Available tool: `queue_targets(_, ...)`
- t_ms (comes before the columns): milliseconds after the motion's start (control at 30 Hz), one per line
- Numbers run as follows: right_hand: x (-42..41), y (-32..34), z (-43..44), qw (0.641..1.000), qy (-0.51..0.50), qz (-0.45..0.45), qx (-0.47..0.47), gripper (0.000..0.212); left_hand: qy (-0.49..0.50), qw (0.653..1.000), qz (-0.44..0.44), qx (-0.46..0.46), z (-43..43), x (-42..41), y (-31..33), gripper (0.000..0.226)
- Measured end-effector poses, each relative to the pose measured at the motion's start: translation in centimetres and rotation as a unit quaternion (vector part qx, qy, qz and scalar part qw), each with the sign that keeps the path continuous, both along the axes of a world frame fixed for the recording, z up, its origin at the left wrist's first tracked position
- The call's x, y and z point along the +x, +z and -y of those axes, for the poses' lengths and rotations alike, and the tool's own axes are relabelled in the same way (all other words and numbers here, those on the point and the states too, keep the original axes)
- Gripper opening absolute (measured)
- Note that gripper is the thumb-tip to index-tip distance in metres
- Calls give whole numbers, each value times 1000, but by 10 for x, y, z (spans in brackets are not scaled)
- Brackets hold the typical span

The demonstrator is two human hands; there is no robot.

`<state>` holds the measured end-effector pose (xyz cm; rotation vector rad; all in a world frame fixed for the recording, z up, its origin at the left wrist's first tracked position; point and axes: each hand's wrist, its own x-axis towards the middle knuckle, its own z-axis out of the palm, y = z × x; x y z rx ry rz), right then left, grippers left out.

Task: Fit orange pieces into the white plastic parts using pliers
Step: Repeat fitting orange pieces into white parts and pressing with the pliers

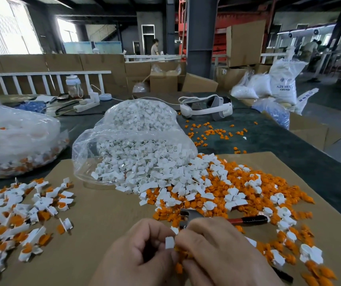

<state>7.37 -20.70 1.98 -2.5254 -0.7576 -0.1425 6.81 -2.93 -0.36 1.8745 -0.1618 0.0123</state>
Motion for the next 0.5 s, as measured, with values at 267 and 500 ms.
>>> queue_targets(267, -4, 6, 36, 949, -193, 8, -251, 72, 11, 984, -77, -159, 0, 6, 11, 21)
queue_targets(500, 0, -9, 56, 948, -168, 5, -271, 67, 21, 967, -96, -236, -3, 4, 9, 31)
